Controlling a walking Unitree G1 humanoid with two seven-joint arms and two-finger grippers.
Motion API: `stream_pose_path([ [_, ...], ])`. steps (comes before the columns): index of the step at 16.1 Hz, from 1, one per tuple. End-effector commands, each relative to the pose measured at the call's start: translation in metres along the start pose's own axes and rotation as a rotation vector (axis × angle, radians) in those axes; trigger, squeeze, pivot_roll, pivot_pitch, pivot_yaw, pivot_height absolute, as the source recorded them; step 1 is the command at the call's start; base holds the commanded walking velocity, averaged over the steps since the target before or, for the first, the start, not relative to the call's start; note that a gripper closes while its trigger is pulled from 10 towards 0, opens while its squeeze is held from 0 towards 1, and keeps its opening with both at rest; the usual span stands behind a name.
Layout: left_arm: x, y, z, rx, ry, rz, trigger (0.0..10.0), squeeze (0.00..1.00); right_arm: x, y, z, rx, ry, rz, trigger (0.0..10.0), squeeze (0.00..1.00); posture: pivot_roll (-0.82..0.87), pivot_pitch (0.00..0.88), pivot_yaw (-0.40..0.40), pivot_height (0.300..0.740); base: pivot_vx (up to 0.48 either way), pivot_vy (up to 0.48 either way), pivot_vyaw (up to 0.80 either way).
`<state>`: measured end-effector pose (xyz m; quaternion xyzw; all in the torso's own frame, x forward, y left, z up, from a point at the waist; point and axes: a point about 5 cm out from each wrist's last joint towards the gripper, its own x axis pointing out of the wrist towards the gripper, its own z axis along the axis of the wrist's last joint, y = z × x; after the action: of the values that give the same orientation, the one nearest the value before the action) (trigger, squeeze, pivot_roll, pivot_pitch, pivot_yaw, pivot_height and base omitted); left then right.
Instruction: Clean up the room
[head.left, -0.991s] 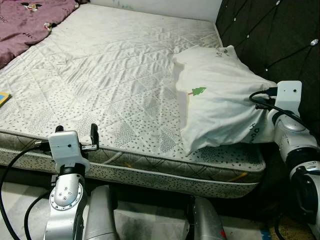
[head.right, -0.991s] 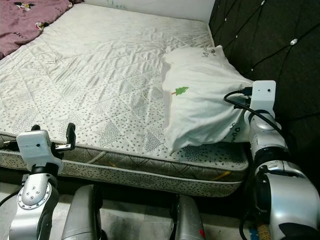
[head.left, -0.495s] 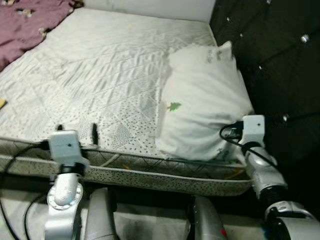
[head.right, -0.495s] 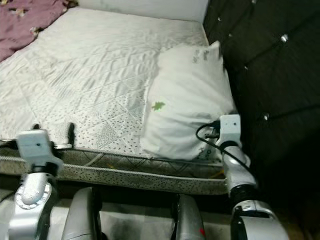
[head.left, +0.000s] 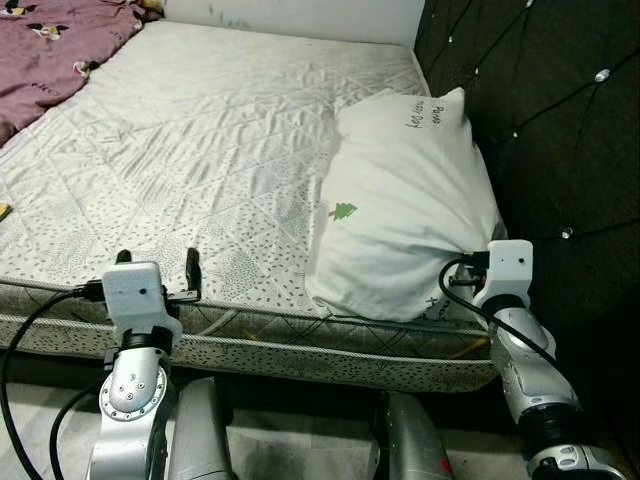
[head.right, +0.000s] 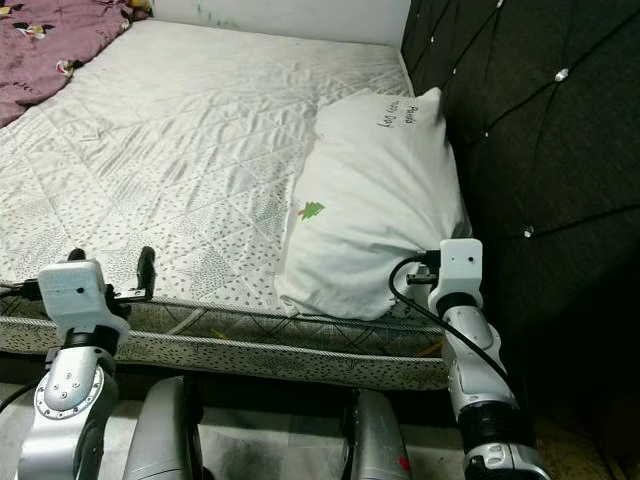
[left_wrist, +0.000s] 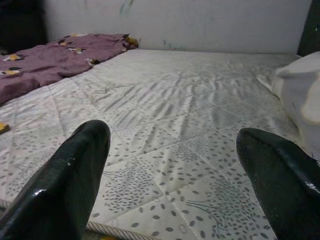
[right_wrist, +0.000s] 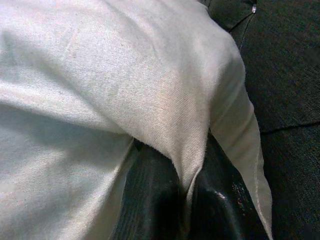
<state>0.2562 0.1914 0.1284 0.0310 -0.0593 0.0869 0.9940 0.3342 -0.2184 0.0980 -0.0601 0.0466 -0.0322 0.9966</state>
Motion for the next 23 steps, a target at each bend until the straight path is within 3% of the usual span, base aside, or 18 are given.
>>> stream_pose_path([
  [1, 0.002, -0.002, 0.001, 0.003, 0.000, -0.014, 10.0, 0.00, 0.009, -0.002, 0.014, -0.004, -0.022, 0.004, 0.0, 0.00, 0.05, 0.028, -0.068, 0.531, 0.000, 0.000, 0.00],
  [3, 0.002, 0.001, 0.001, 0.007, -0.003, 0.001, 10.0, 0.00, 0.029, -0.020, 0.040, -0.016, -0.029, -0.034, 0.0, 0.00, 0.06, 0.023, -0.077, 0.531, 0.000, 0.000, 0.00],
  [4, 0.003, 0.001, 0.001, 0.007, -0.003, 0.002, 10.0, 0.00, 0.031, -0.023, 0.043, -0.019, -0.032, -0.039, 0.0, 0.00, 0.06, 0.023, -0.077, 0.531, 0.000, 0.000, 0.00],
  [5, 0.002, 0.000, 0.001, 0.006, -0.004, 0.005, 10.0, 0.00, 0.040, -0.039, 0.061, -0.020, -0.036, -0.088, 0.0, 0.00, 0.07, 0.020, -0.083, 0.531, 0.000, 0.000, 0.00],
  [8, 0.000, 0.002, 0.001, 0.008, -0.005, 0.012, 10.0, 0.00, 0.046, -0.065, 0.089, -0.043, -0.061, -0.172, 0.0, 0.00, 0.08, 0.013, -0.092, 0.531, 0.000, 0.000, 0.00],
  [11, 0.001, 0.006, 0.002, 0.014, -0.009, 0.026, 10.0, 0.00, 0.042, -0.092, 0.094, -0.034, -0.037, -0.269, 0.0, 0.00, 0.08, 0.013, -0.091, 0.531, 0.000, 0.000, 0.00],
  [13, 0.001, 0.006, 0.001, 0.014, -0.006, 0.023, 10.0, 0.00, 0.039, -0.096, 0.082, -0.014, 0.002, -0.278, 0.0, 0.00, 0.08, 0.012, -0.085, 0.531, 0.000, 0.000, 0.00],
  [14, 0.001, 0.004, 0.001, 0.011, -0.004, 0.012, 10.0, 0.00, 0.038, -0.090, 0.070, -0.025, 0.032, -0.250, 1.4, 0.00, 0.08, 0.010, -0.082, 0.531, 0.000, 0.000, 0.00],
  [15, 0.002, 0.002, 0.001, 0.004, -0.002, -0.001, 10.0, 0.00, 0.037, -0.079, 0.058, -0.030, 0.048, -0.213, 10.0, 0.00, 0.07, 0.007, -0.075, 0.531, 0.000, 0.000, 0.00],
  [16, 0.005, 0.001, 0.001, 0.000, -0.003, -0.012, 10.0, 0.00, 0.035, -0.066, 0.044, -0.019, 0.058, -0.176, 10.0, 1.00, 0.07, 0.003, -0.071, 0.531, 0.000, 0.000, 0.00],
  [19, 0.012, -0.001, 0.002, -0.001, -0.010, -0.025, 10.0, 0.00, 0.033, -0.046, 0.029, 0.012, 0.055, -0.137, 10.0, 1.00, 0.07, 0.000, -0.065, 0.531, 0.000, 0.000, 0.00],
  [23, 0.020, -0.003, 0.005, -0.011, -0.033, -0.017, 10.0, 0.00, 0.036, -0.035, 0.044, -0.015, -0.063, -0.137, 10.0, 1.00, 0.06, 0.000, -0.073, 0.531, 0.000, 0.000, 0.00],
])
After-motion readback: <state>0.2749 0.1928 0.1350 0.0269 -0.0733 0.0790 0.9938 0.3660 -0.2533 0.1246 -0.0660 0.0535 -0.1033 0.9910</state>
